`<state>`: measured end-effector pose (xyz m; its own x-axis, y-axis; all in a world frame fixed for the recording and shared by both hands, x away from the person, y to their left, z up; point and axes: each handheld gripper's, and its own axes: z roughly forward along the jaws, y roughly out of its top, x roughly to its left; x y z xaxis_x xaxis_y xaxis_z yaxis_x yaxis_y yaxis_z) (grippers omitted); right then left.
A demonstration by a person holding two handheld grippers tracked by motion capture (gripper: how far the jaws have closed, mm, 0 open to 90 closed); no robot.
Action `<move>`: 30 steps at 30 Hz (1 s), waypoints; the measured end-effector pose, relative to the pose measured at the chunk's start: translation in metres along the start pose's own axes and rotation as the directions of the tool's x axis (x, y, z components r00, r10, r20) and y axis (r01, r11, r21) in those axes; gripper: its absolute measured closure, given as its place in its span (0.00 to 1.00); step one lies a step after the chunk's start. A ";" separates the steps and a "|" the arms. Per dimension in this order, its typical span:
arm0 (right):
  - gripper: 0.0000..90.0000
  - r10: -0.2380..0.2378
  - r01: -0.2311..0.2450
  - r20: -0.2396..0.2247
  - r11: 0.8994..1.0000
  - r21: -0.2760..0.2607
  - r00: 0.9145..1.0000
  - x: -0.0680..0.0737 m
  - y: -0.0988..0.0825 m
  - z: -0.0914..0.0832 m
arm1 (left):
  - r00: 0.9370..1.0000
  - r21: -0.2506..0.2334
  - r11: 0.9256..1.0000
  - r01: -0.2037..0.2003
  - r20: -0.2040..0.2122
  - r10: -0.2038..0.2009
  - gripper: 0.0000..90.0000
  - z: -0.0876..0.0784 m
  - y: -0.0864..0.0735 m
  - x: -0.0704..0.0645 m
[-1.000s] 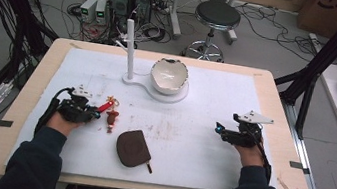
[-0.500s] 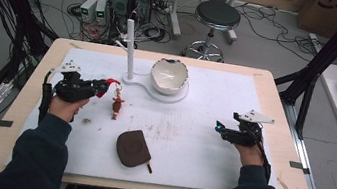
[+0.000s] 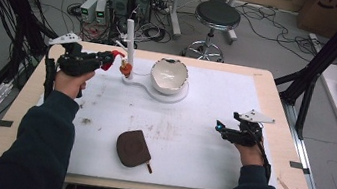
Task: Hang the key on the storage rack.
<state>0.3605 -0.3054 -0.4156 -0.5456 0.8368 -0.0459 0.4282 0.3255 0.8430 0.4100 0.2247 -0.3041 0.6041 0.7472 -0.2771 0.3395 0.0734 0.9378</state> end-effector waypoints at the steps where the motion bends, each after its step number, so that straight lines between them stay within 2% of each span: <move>1: 0.25 0.001 -0.001 0.001 1.000 0.000 1.000 0.000 0.000 0.000 | 1.000 -0.011 1.000 0.003 0.000 -0.003 0.83 0.001 0.005 0.000; 7: 0.25 -0.002 0.002 0.002 1.000 -0.002 1.000 0.000 0.000 -0.001 | 1.000 -0.023 1.000 -0.008 -0.003 0.008 0.83 0.009 0.031 -0.001; 14: 0.25 -0.002 0.002 -0.001 1.000 -0.004 1.000 0.000 0.000 -0.001 | 1.000 -0.050 0.999 0.008 -0.013 -0.009 0.83 0.013 0.045 0.001; 18: 0.25 -0.001 0.001 -0.001 1.000 -0.004 1.000 0.000 0.000 -0.001 | 1.000 -0.052 0.999 0.017 -0.013 -0.017 0.83 0.015 0.047 0.003; 22: 0.25 -0.006 0.006 -0.001 1.000 -0.003 1.000 0.000 0.000 -0.001 | 0.999 -0.040 0.999 0.028 -0.030 -0.030 0.83 0.019 0.045 0.008; 30: 0.25 -0.007 0.007 -0.001 1.000 0.000 1.000 0.000 0.000 -0.002 | 0.996 -0.026 0.998 0.057 -0.071 -0.059 0.83 0.024 0.029 0.020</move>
<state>0.3591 -0.3064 -0.4150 -0.5488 0.8344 -0.0511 0.4248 0.3310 0.8426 0.4490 0.2264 -0.2877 0.5299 0.7868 -0.3165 0.3549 0.1332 0.9254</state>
